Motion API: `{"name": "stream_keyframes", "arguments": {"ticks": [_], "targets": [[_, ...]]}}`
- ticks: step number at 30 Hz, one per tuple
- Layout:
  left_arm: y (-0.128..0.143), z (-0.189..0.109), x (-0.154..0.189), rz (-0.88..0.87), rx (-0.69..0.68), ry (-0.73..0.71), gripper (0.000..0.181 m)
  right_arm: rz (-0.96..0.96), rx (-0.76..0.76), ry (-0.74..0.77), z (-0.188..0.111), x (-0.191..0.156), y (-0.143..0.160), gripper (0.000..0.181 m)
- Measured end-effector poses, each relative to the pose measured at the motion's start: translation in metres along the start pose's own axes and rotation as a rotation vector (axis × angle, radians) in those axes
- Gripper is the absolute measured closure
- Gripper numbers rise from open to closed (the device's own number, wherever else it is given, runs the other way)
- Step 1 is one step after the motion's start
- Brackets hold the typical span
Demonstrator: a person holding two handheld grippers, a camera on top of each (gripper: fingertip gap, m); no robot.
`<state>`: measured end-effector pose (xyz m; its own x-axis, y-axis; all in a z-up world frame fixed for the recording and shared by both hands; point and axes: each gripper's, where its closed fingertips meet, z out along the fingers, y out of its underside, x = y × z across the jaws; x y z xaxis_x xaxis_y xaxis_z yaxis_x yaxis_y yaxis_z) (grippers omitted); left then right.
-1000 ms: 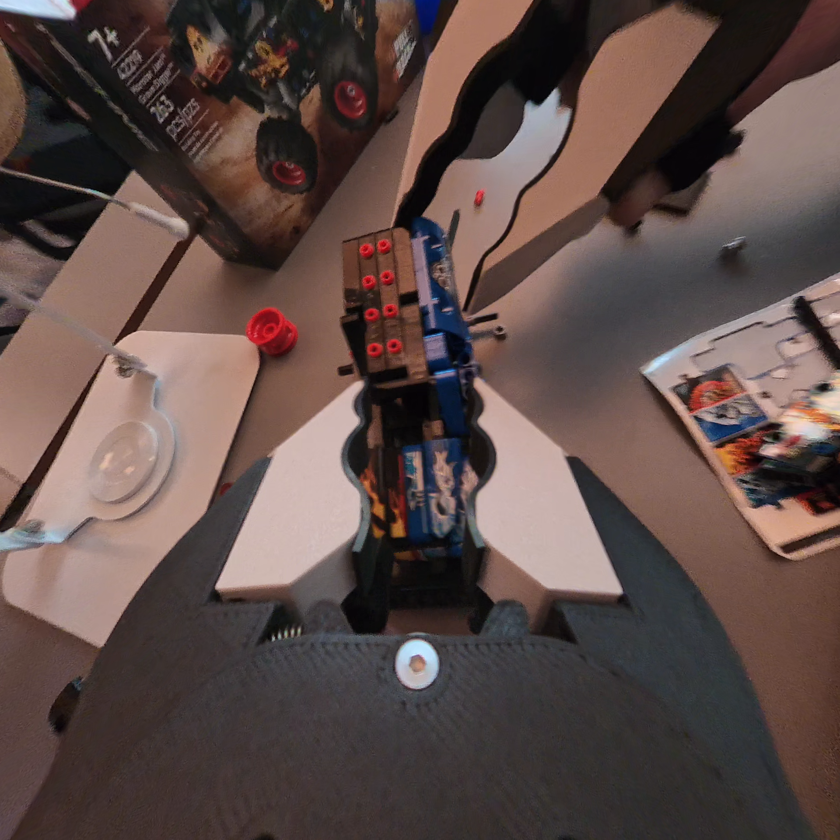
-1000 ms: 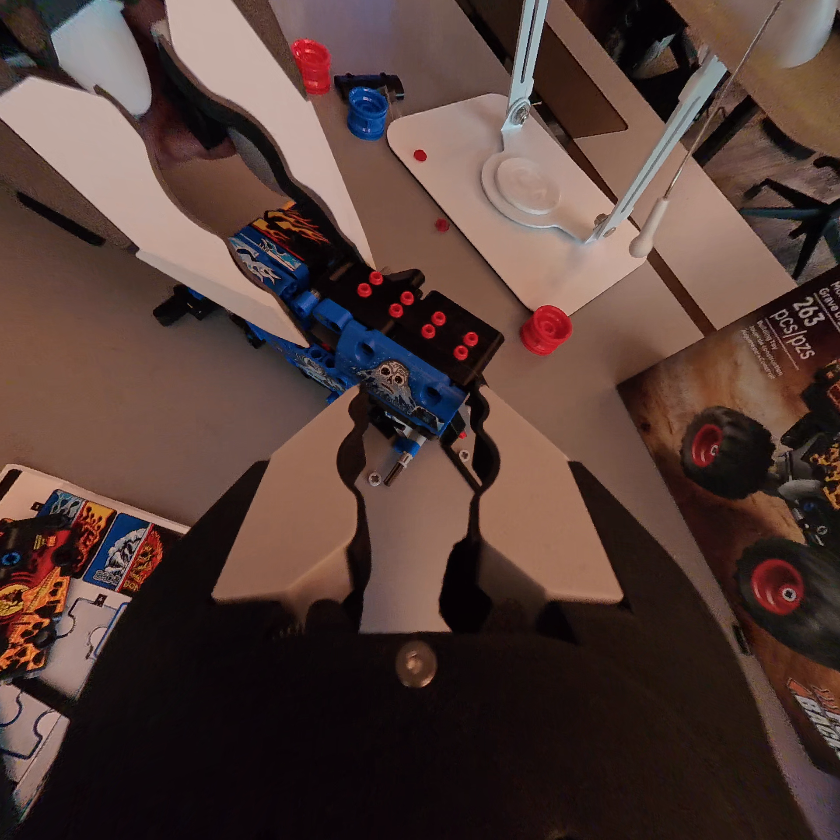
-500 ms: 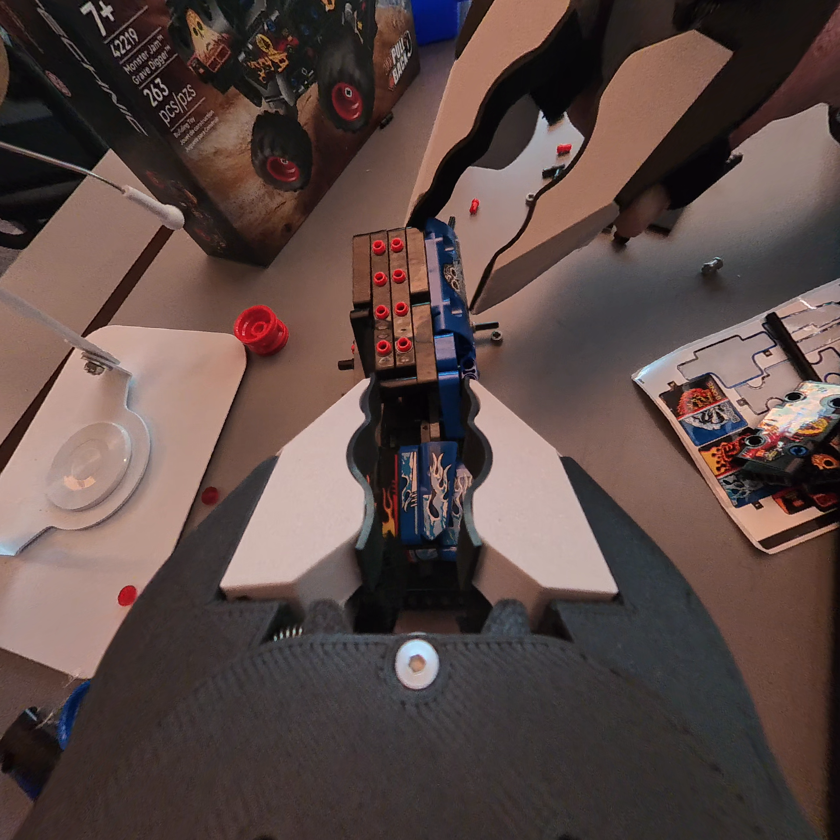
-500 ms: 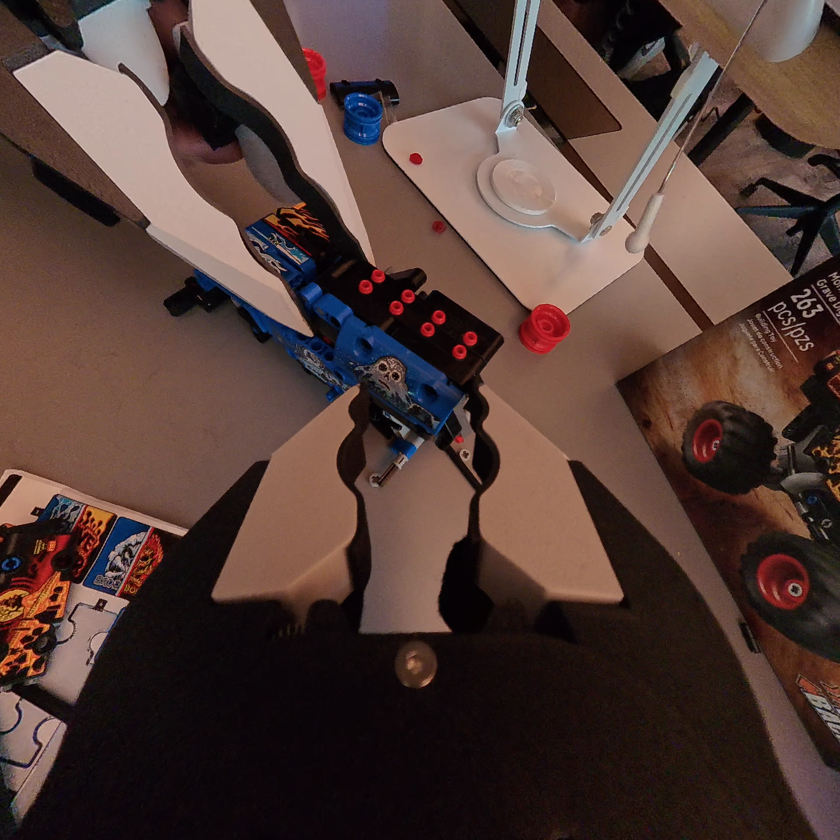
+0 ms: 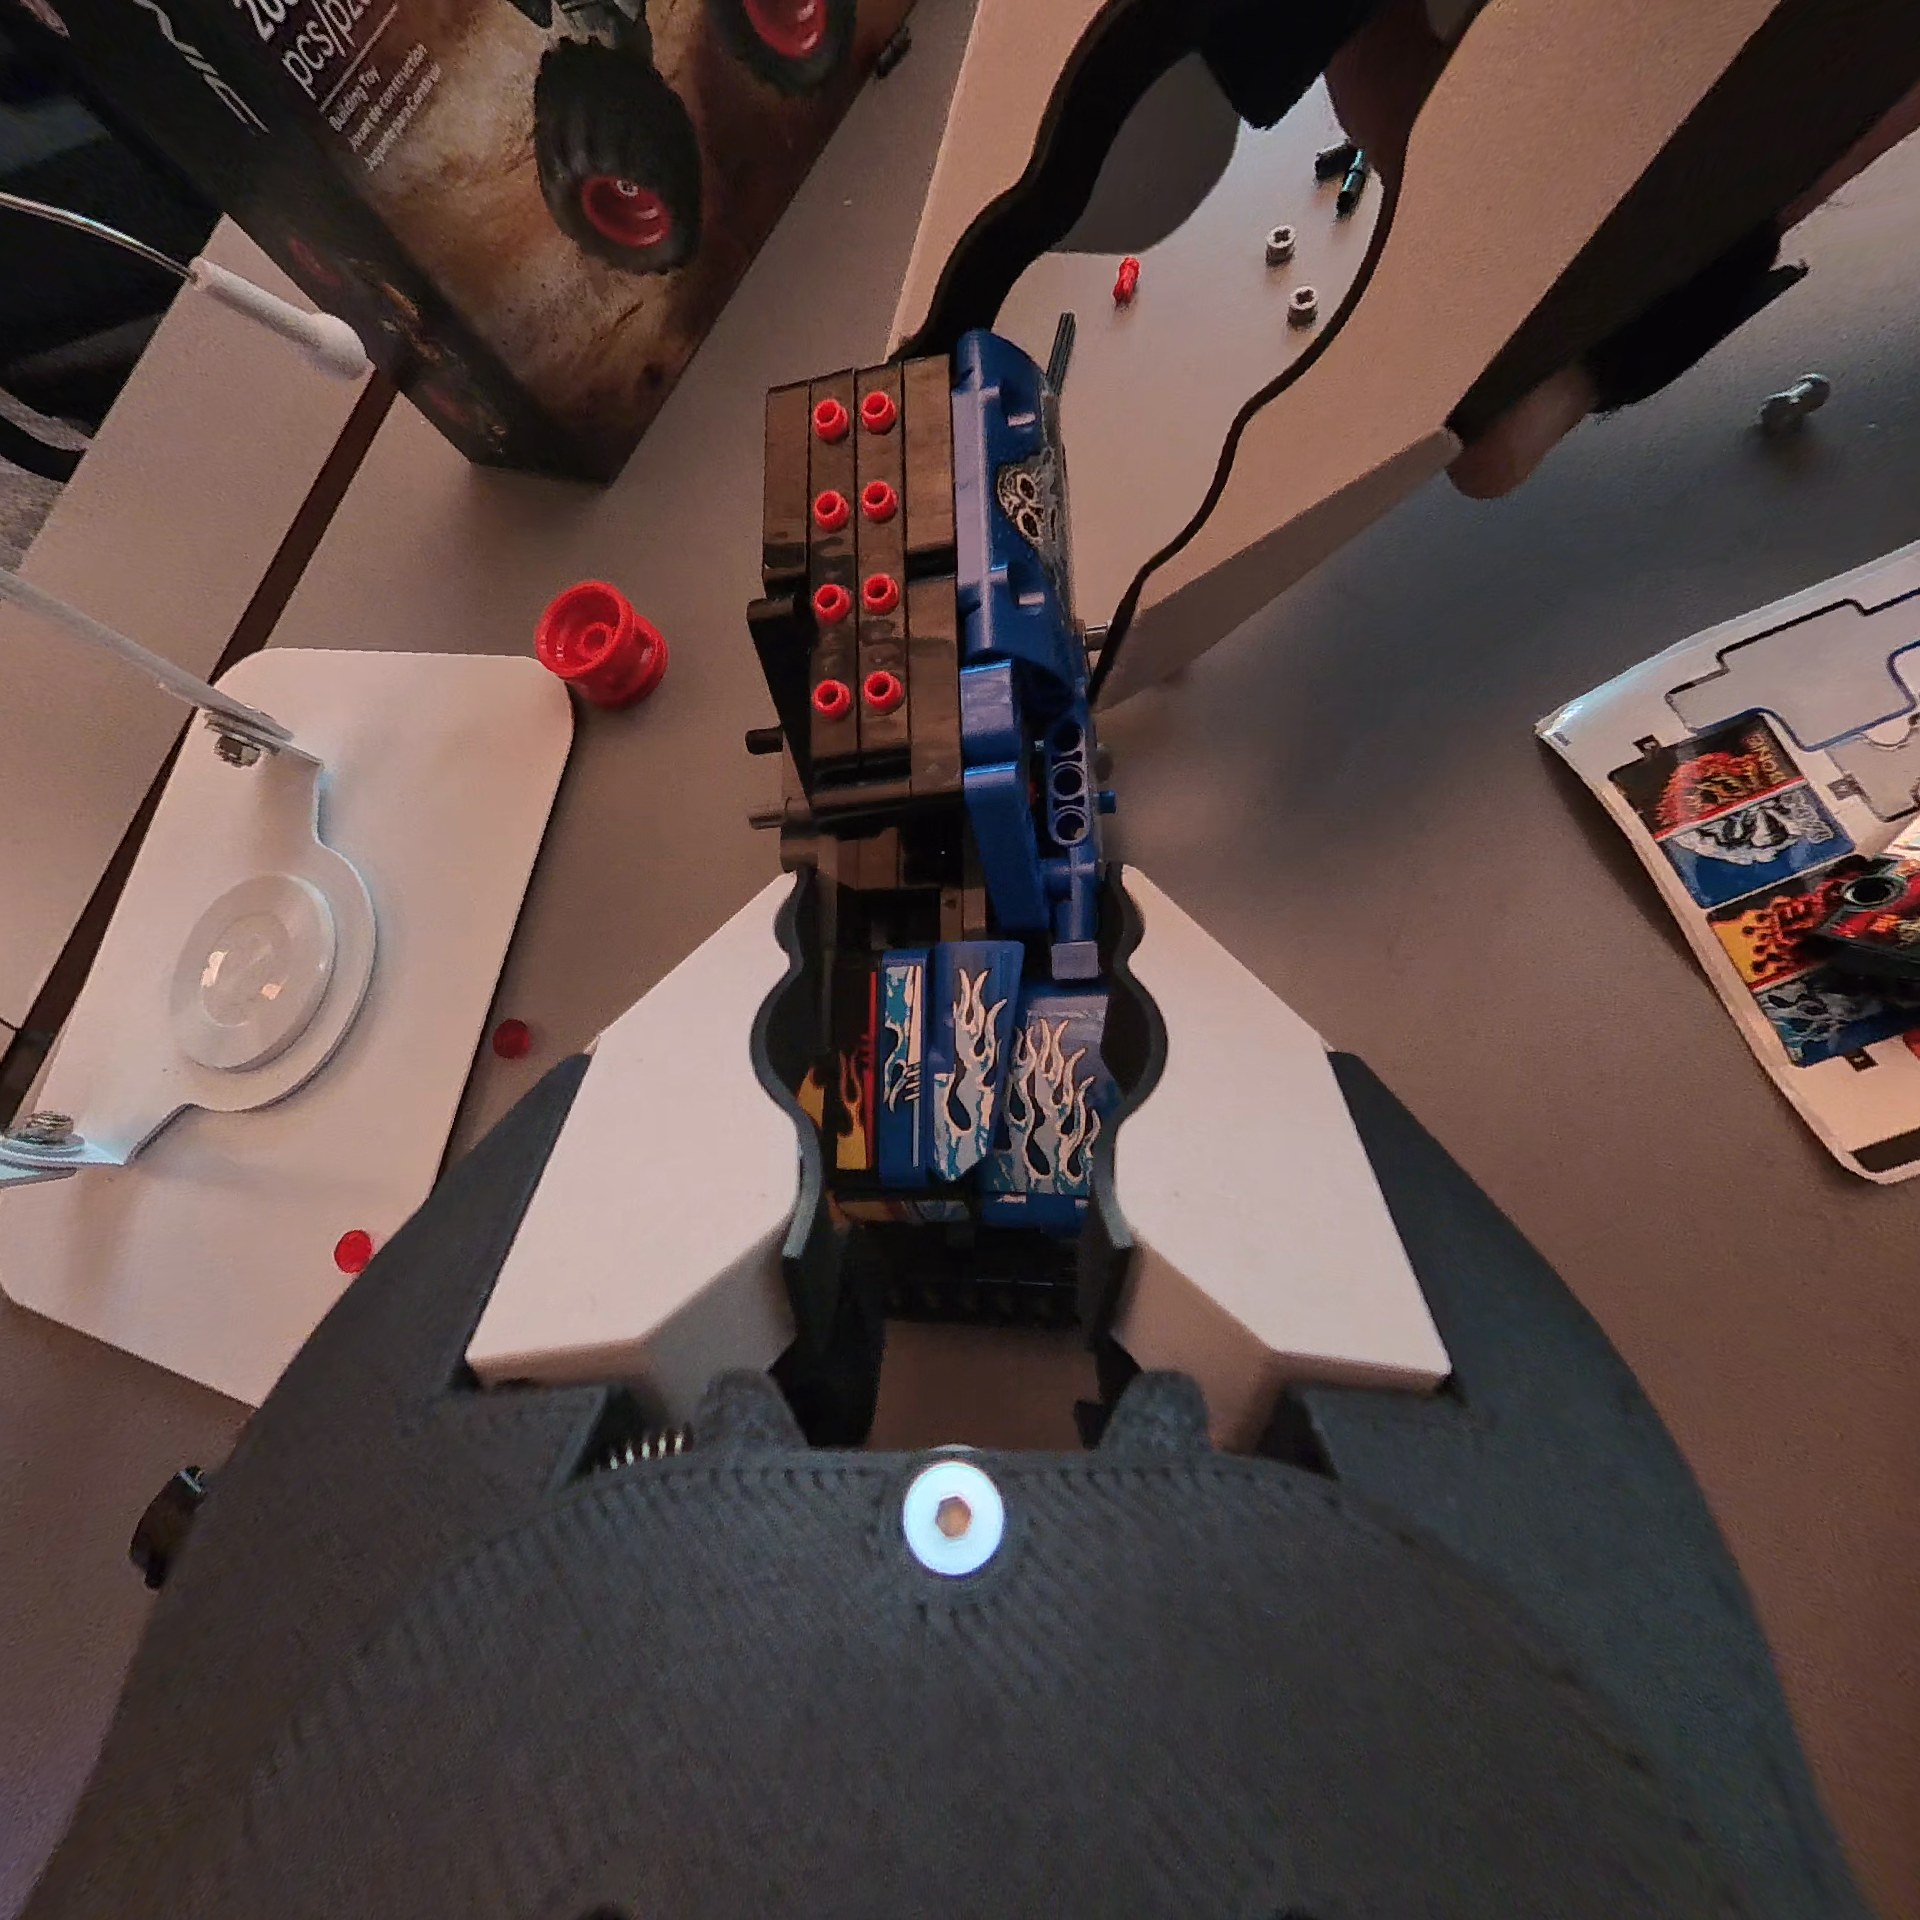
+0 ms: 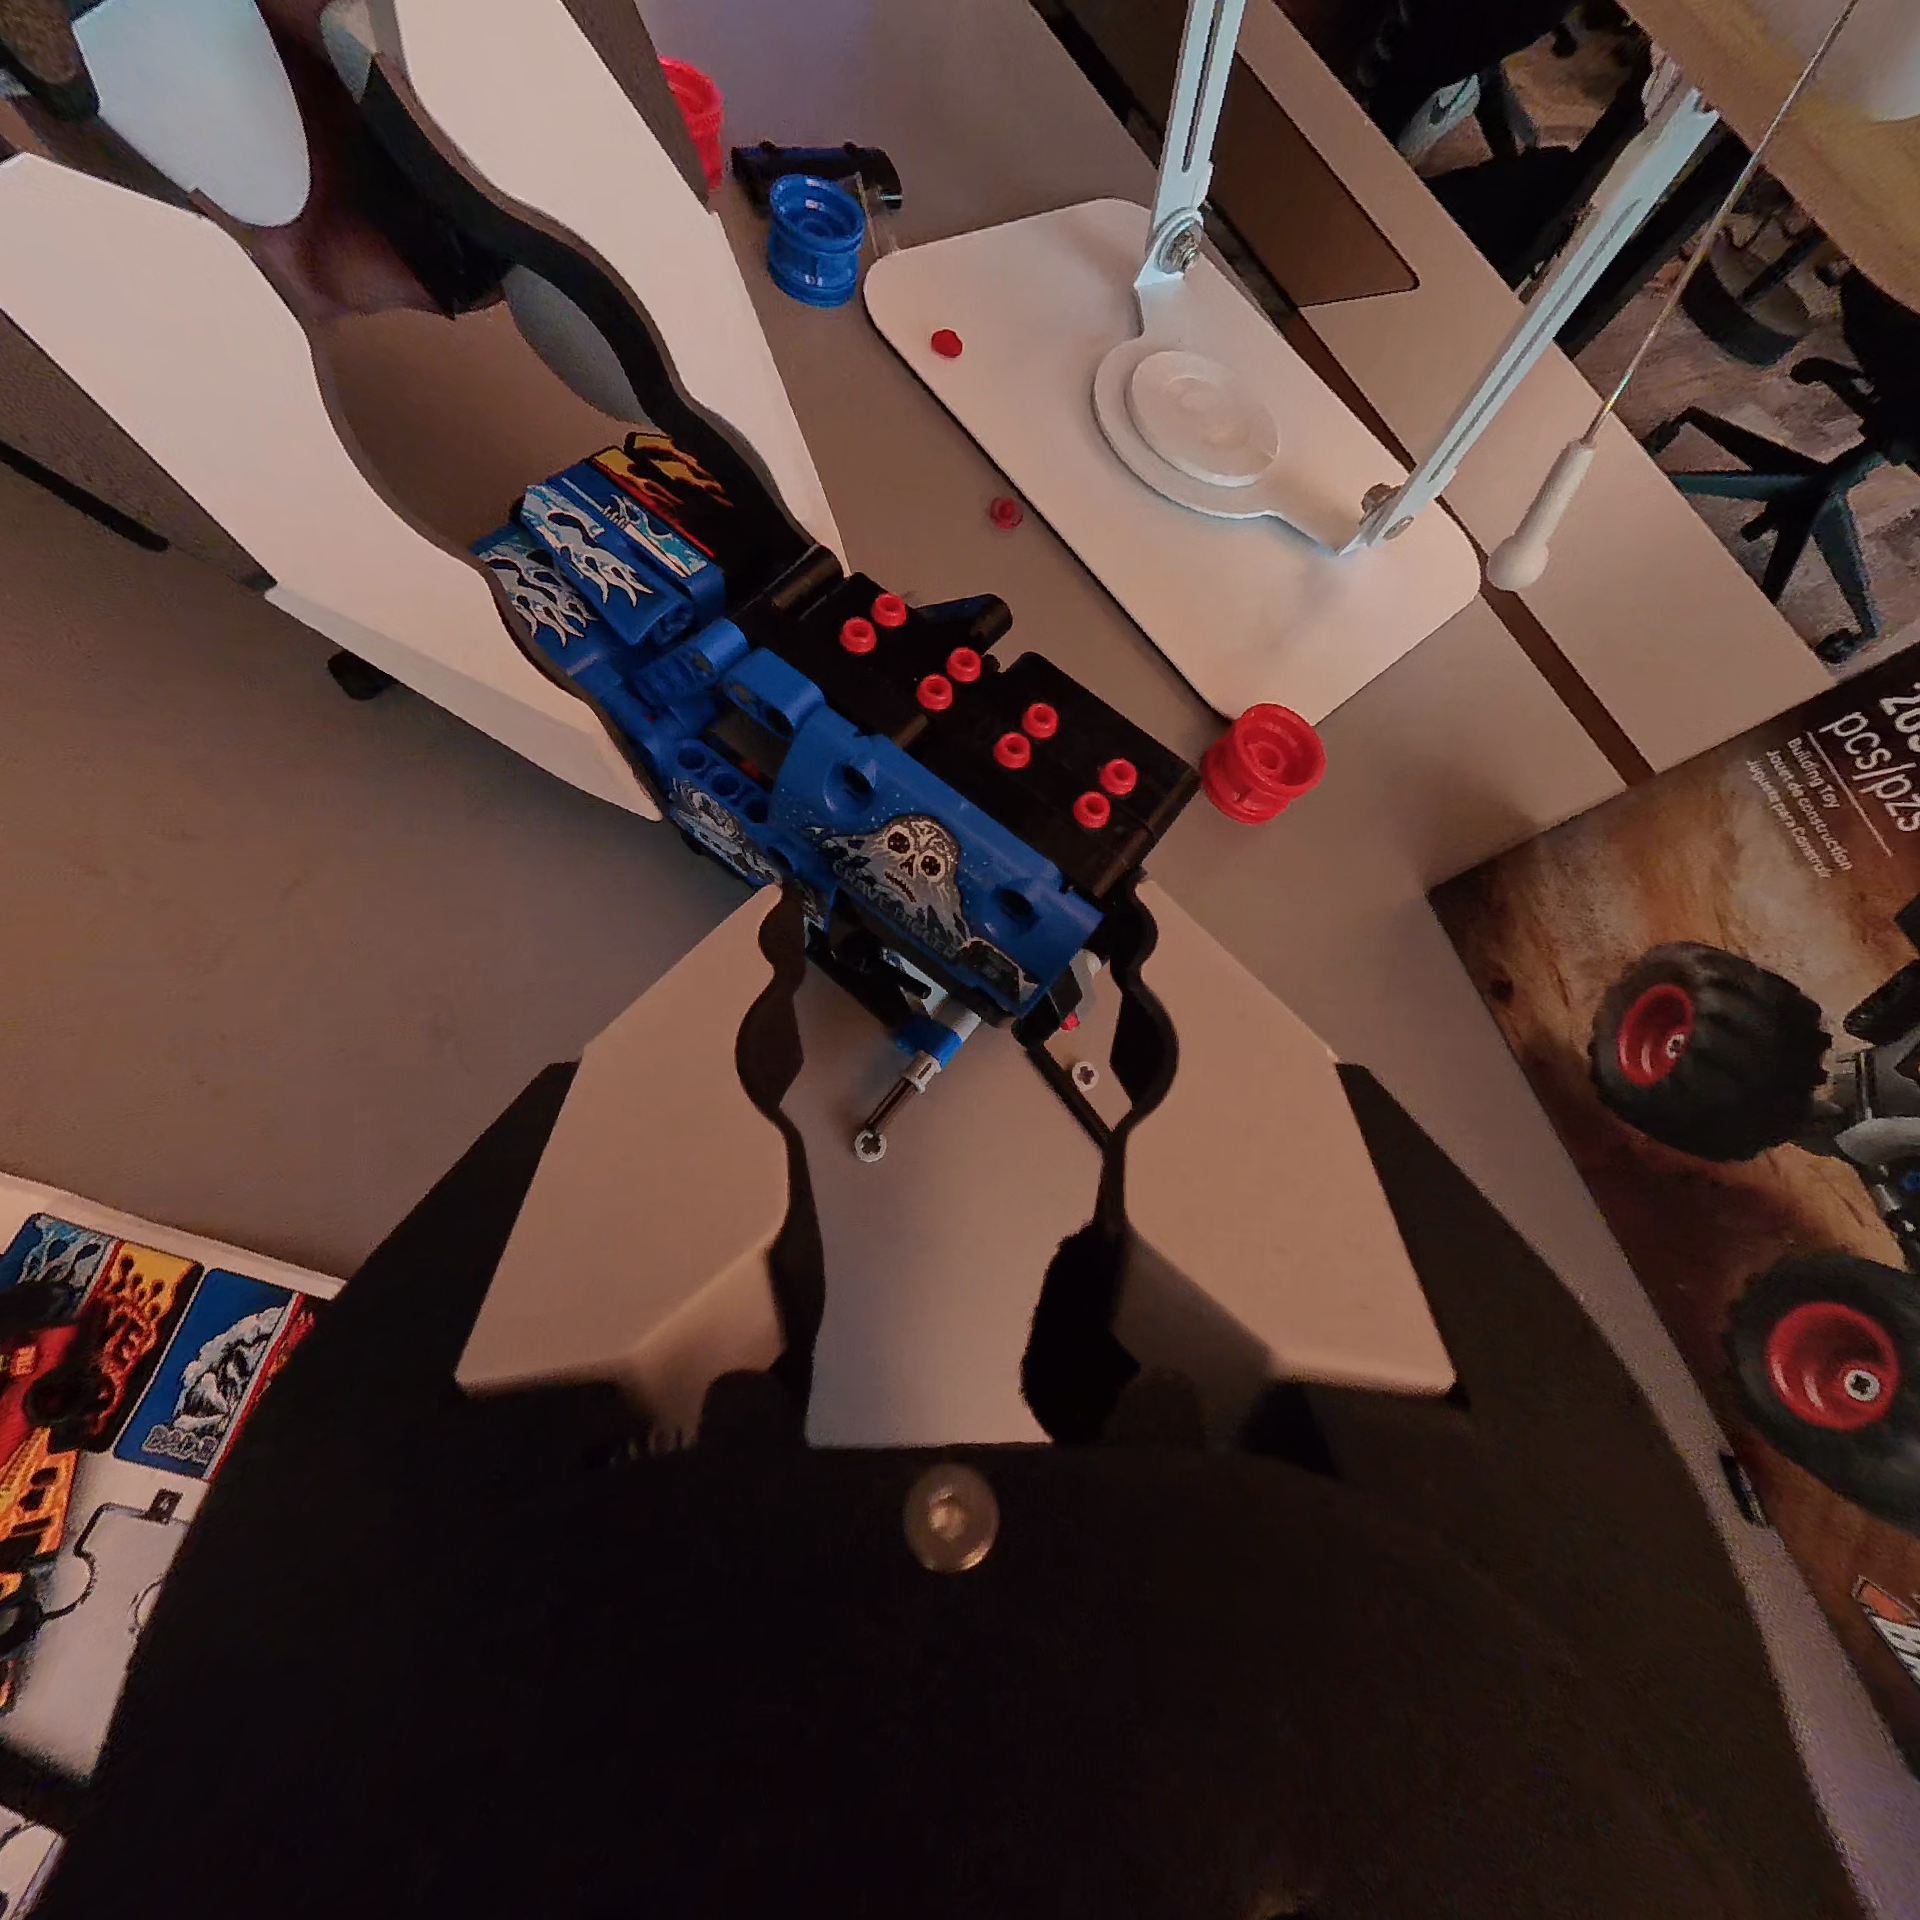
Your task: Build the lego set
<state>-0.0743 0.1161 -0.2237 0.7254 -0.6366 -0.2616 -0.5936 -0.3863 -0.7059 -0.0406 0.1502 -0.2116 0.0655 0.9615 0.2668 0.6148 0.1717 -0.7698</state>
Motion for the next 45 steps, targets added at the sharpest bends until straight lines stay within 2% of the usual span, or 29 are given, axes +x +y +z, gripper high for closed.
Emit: {"name": "stream_keyframes", "arguments": {"ticks": [6,8,9,11,14,17,20,24,29,30,31,32,34,38,41,45], "targets": [[0.001,0.001,-0.004,0.016,-0.007,-0.015,0.132,0.023,0.000,-0.001,0.000,0.002,-0.001,0.128],[0.001,0.001,-0.003,0.022,-0.017,-0.019,0.131,0.047,0.008,-0.009,-0.004,0.004,0.000,0.117],[0.004,0.001,-0.004,0.031,-0.033,-0.024,0.120,0.053,0.022,-0.007,-0.008,0.006,0.000,0.113],[0.009,-0.005,-0.001,0.034,-0.045,0.017,0.102,0.055,0.045,-0.025,-0.013,0.005,0.001,0.115],[0.013,-0.014,0.001,0.011,-0.027,0.070,0.099,0.050,0.031,-0.020,-0.013,0.005,0.007,0.116],[0.009,-0.014,-0.005,0.011,0.007,0.020,0.111,0.025,0.032,-0.021,-0.007,0.001,0.001,0.116],[0.007,-0.010,-0.007,0.031,0.009,-0.016,0.132,0.004,0.012,-0.013,0.007,-0.001,0.001,0.124],[0.007,-0.008,-0.008,0.028,0.007,-0.030,0.134,0.033,0.014,-0.019,0.011,0.000,0.000,0.137],[0.006,-0.008,-0.010,-0.026,0.045,0.025,0.133,0.062,0.035,-0.044,0.008,0.001,-0.001,0.138],[0.006,-0.010,-0.010,-0.065,0.052,0.043,0.133,0.086,0.051,-0.051,0.005,0.003,-0.002,0.133],[0.007,-0.013,-0.010,-0.116,0.050,0.074,0.119,0.103,0.059,-0.051,0.002,0.006,-0.001,0.131],[0.014,-0.017,-0.012,-0.133,0.026,0.087,0.095,0.113,0.068,-0.049,-0.001,0.008,0.000,0.128],[0.030,-0.021,-0.005,-0.099,-0.023,0.130,0.083,0.129,0.094,-0.057,-0.006,0.010,0.000,0.128],[0.041,-0.018,-0.014,-0.040,-0.078,0.027,0.099,0.128,0.085,-0.056,-0.009,0.012,0.005,0.129],[0.039,-0.020,-0.015,-0.097,-0.057,0.079,0.100,0.164,0.105,-0.054,-0.014,0.019,0.008,0.135],[0.037,-0.028,-0.015,-0.322,-0.017,0.293,0.100,0.218,0.142,-0.101,-0.020,0.019,0.009,0.135]]}}
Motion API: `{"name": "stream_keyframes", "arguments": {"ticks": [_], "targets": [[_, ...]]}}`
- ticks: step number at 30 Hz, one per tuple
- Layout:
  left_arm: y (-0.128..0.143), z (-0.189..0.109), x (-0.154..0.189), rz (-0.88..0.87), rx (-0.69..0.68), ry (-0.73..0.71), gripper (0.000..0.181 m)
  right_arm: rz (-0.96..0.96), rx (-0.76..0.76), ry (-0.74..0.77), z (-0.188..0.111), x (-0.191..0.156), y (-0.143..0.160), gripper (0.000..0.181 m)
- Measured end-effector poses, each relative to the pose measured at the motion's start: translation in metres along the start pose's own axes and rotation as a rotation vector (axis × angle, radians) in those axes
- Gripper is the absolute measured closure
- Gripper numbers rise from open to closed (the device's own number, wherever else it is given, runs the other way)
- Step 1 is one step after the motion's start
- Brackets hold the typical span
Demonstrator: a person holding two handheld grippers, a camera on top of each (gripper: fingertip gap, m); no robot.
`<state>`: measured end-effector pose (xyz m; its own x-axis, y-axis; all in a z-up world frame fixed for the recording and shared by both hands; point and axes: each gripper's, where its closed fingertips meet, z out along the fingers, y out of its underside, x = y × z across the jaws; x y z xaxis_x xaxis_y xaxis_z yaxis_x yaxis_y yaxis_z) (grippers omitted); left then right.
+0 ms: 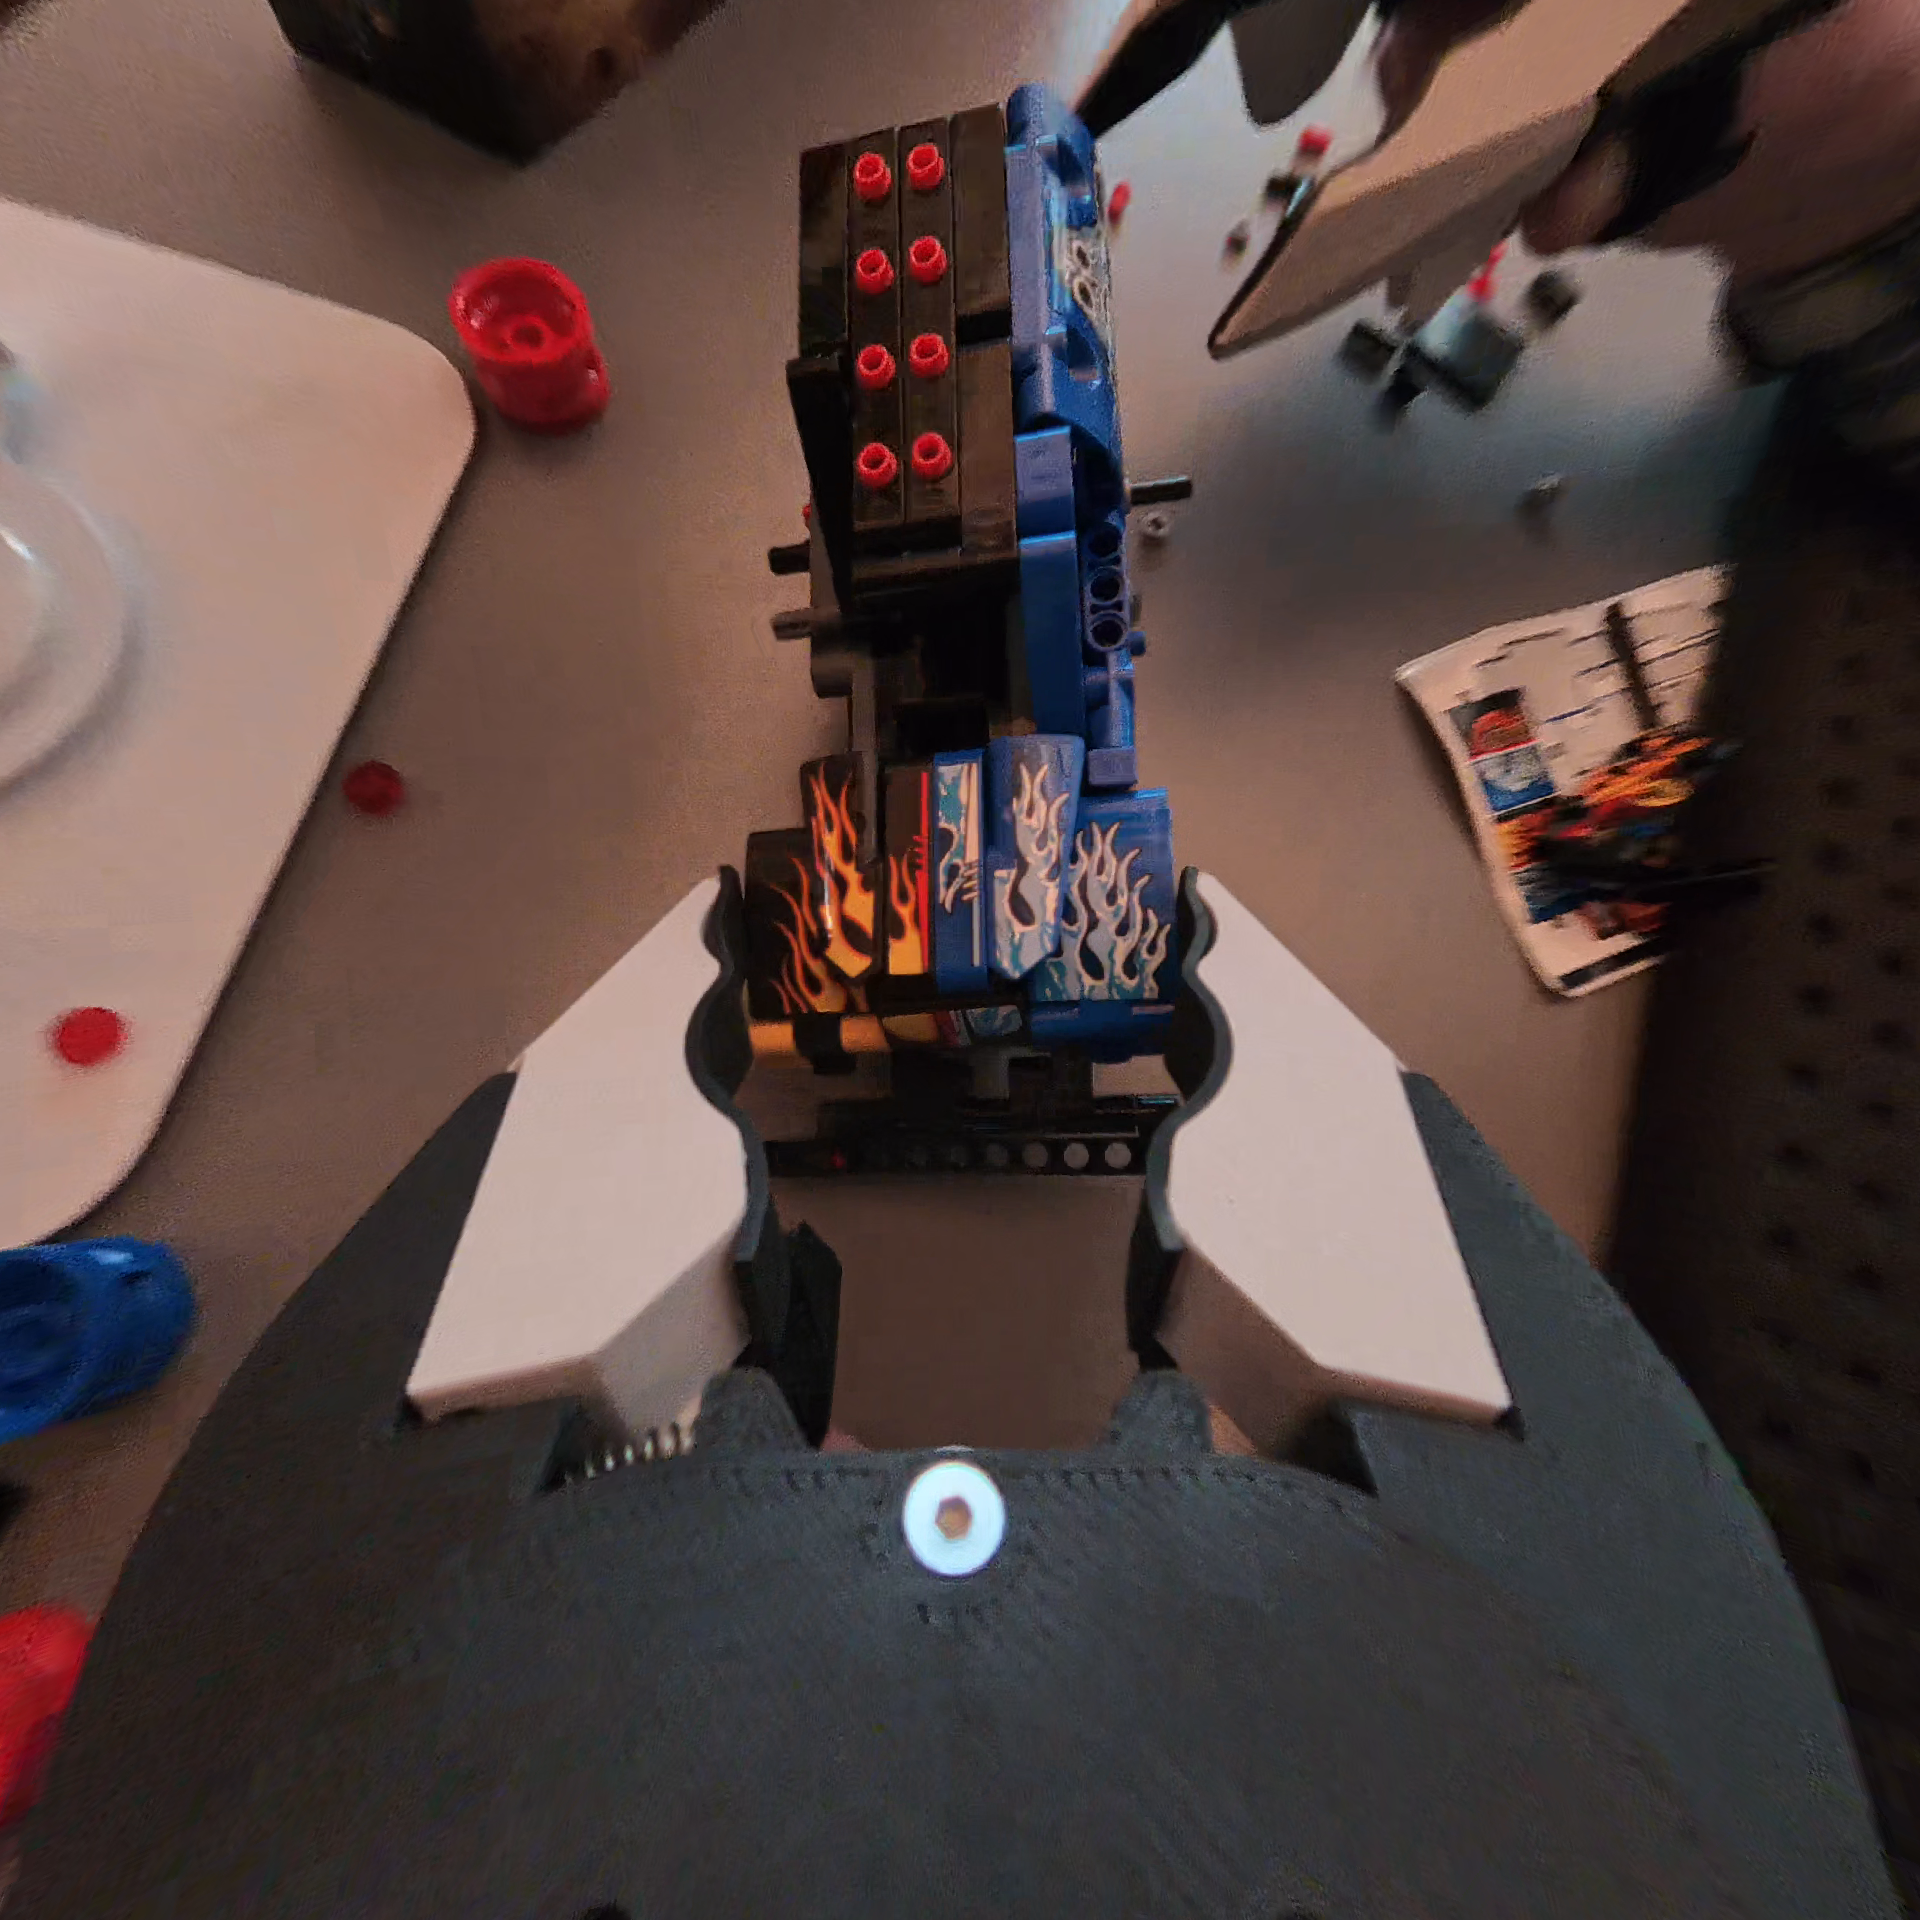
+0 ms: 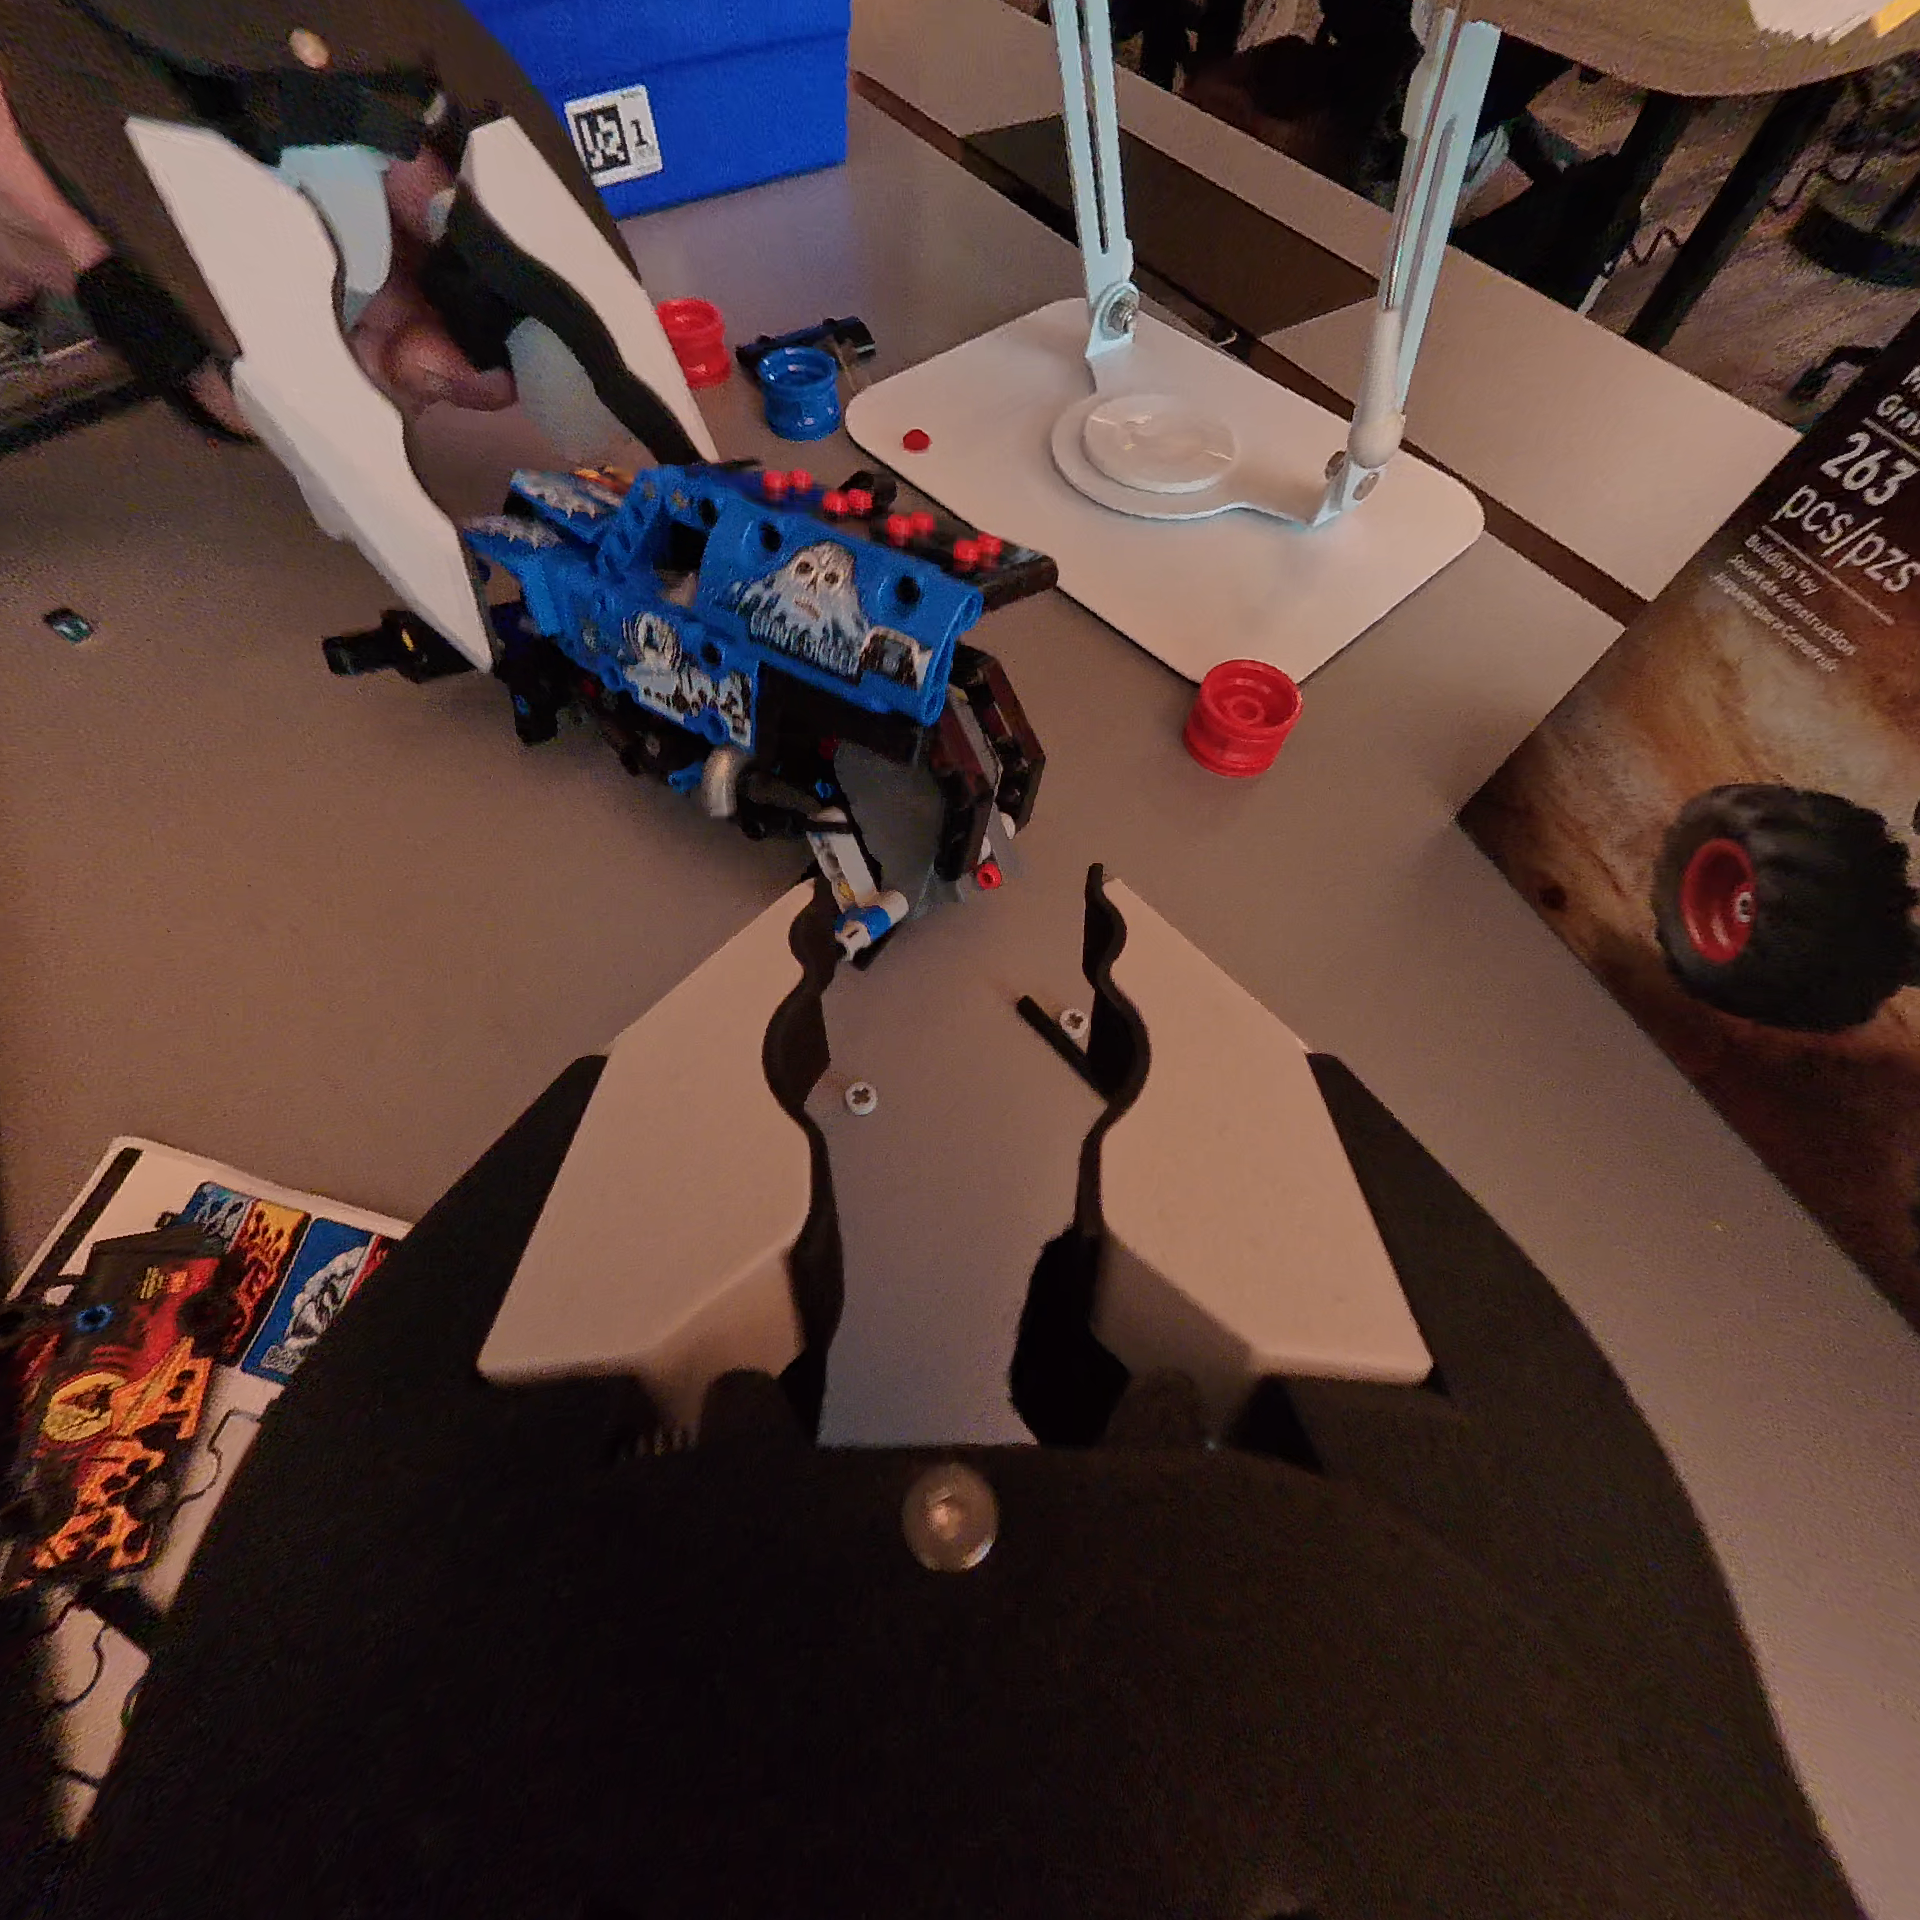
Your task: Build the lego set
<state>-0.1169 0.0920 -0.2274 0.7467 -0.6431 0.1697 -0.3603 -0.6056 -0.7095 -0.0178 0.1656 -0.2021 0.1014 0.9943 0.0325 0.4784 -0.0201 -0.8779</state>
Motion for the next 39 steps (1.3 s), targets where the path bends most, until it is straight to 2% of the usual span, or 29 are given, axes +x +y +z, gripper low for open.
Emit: {"name": "stream_keyframes", "arguments": {"ticks": [5,12,18,24,29,34,39], "targets": [[-0.004,-0.009,0.002,-0.181,0.035,0.243,0.100,-0.033,-0.027,-0.049,0.008,-0.014,0.005,0.134],[-0.005,-0.008,0.003,-0.166,0.041,0.306,0.100,0.021,-0.023,-0.163,0.018,-0.028,0.006,0.144],[0.004,-0.005,0.001,-0.169,0.045,0.312,0.095,0.033,-0.024,-0.158,0.020,-0.026,0.008,0.161],[0.001,-0.007,-0.005,-0.202,0.087,0.291,0.096,0.036,-0.038,-0.125,0.022,-0.021,0.011,0.165],[0.008,-0.014,-0.010,-0.196,0.086,0.214,0.096,0.073,-0.028,-0.069,0.010,-0.002,0.013,0.159],[0.025,-0.029,-0.023,-0.237,0.103,0.022,0.096,0.057,-0.047,-0.022,0.004,0.006,0.017,0.158],[0.039,-0.037,-0.018,-0.198,0.087,-0.103,0.096,0.044,-0.075,0.011,0.003,0.010,0.020,0.152]]}}
